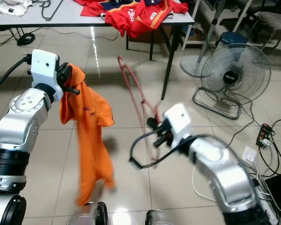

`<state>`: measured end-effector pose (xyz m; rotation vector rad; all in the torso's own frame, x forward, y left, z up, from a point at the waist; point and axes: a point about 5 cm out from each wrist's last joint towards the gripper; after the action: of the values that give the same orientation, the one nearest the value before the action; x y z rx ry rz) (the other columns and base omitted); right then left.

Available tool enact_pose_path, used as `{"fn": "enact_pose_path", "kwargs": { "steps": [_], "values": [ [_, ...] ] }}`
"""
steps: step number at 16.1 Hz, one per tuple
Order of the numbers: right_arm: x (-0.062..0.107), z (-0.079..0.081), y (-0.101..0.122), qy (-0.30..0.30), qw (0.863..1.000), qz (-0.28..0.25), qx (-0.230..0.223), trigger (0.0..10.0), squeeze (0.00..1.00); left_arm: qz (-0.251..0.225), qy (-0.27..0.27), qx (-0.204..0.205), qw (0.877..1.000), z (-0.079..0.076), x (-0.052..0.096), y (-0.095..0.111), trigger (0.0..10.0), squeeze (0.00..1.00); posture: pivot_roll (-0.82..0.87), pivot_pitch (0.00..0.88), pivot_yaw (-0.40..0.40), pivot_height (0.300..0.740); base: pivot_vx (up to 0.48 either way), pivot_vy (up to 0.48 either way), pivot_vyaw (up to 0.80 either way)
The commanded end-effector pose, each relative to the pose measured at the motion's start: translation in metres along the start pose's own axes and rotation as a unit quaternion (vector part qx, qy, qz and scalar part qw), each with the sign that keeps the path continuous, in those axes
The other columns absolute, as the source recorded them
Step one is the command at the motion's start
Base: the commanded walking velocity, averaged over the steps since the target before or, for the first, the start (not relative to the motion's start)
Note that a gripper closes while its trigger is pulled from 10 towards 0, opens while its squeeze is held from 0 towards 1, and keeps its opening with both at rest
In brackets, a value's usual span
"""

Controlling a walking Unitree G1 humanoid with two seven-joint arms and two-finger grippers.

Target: Hang hanger

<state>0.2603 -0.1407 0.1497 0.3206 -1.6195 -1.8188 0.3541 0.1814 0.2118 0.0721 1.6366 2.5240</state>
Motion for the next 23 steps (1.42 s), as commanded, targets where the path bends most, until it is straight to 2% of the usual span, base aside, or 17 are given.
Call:
{"fn": "enact_pose_path", "kwargs": {
  "steps": [1, 2, 3, 4, 5, 6, 7, 8, 9, 10, 12, 15, 19, 23],
  "values": [
    [0.000, 0.001, 0.002, -0.014, 1.000, -0.003, -0.002, 10.0, 0.00, -0.007, 0.006, -0.006, 1.000, -0.001, 0.002, -0.002, 0.0, 0.00, -0.08, 0.108, 0.010, 0.740, 0.000, 0.000, 0.00],
    [0.000, 0.001, 0.000, -0.019, 1.000, 0.002, -0.004, 10.0, 0.00, -0.005, 0.007, -0.005, 1.000, -0.002, 0.002, -0.004, 0.0, 0.00, -0.08, 0.108, 0.010, 0.740, 0.000, 0.000, 0.00],
    [-0.002, -0.015, -0.030, -0.114, 0.993, 0.019, -0.006, 10.0, 0.00, 0.031, 0.004, 0.080, 0.996, -0.020, 0.017, -0.040, 0.0, 0.00, -0.07, 0.104, 0.018, 0.740, 0.000, 0.000, 0.00],
    [-0.001, -0.022, -0.044, -0.159, 0.987, 0.028, 0.020, 10.0, 0.00, 0.049, 0.002, 0.100, 0.994, -0.030, 0.028, -0.058, 0.0, 0.00, -0.07, 0.104, 0.017, 0.740, 0.000, 0.000, 0.00],
    [0.001, -0.025, -0.057, -0.194, 0.978, 0.043, 0.068, 10.0, 0.00, 0.072, 0.013, 0.116, 0.991, -0.038, 0.044, -0.079, 0.0, 0.00, -0.07, 0.105, 0.015, 0.740, 0.000, 0.000, 0.00],
    [0.005, -0.026, -0.068, -0.216, 0.970, 0.048, 0.104, 10.0, 0.00, 0.097, 0.033, 0.107, 0.989, -0.045, 0.070, -0.100, 0.0, 0.00, -0.07, 0.103, 0.006, 0.740, 0.000, 0.000, 0.00],
    [0.009, -0.025, -0.071, -0.221, 0.972, 0.033, 0.071, 10.0, 0.00, 0.105, 0.046, 0.092, 0.989, -0.047, 0.089, -0.108, 0.0, 0.00, -0.07, 0.103, -0.003, 0.740, 0.000, 0.000, 0.00],
    [0.010, -0.023, -0.070, -0.217, 0.976, 0.000, 0.005, 10.0, 0.00, 0.107, 0.046, 0.075, 0.990, -0.051, 0.103, -0.110, 9.9, 0.00, -0.05, 0.102, -0.021, 0.740, 0.000, 0.000, 0.00],
    [0.010, -0.022, -0.069, -0.212, 0.977, -0.002, -0.007, 10.0, 0.00, 0.110, 0.045, 0.077, 0.990, -0.052, 0.107, -0.110, 10.0, 0.00, -0.05, 0.102, -0.021, 0.740, 0.000, 0.000, 0.00],
    [0.003, -0.017, -0.075, -0.193, 0.981, 0.010, 0.005, 10.0, 0.00, 0.113, 0.043, 0.073, 0.990, -0.058, 0.115, -0.110, 10.0, 0.00, -0.03, 0.098, -0.031, 0.740, 0.000, 0.000, 0.00],
    [-0.004, -0.009, -0.082, -0.158, 0.987, 0.020, 0.031, 10.0, 0.00, 0.103, 0.035, 0.063, 0.992, -0.063, 0.118, -0.108, 10.0, 0.00, -0.02, 0.091, -0.038, 0.740, 0.000, 0.000, 0.40],
    [-0.009, 0.002, -0.084, -0.110, 0.993, 0.016, 0.035, 10.0, 0.00, 0.083, 0.035, 0.056, 0.994, -0.066, 0.117, -0.100, 10.0, 0.00, -0.02, 0.091, -0.035, 0.740, 0.000, 0.000, 0.80],
    [-0.010, 0.008, -0.083, -0.081, 0.995, 0.004, 0.050, 10.0, 0.00, 0.052, 0.015, 0.027, 0.998, -0.069, 0.110, -0.088, 10.0, 0.00, -0.02, 0.092, -0.021, 0.740, 0.000, 0.000, 0.80],
    [-0.012, 0.003, -0.081, -0.105, 0.994, -0.010, 0.039, 10.0, 0.00, 0.053, 0.014, 0.028, 0.998, -0.069, 0.107, -0.088, 10.0, 0.00, -0.01, 0.092, -0.008, 0.740, 0.000, 0.000, 0.80]
  ]
}}
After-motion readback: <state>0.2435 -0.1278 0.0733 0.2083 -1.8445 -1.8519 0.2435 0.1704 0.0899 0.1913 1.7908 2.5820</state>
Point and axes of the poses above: a point about 5 cm out from each wrist's last joint towards the gripper, its own x axis pointing back from the gripper into the wrist, its own y axis along the axis of the wrist's last joint, z = x × y, and after that the axes turned 12 degrees about -x, right-handed
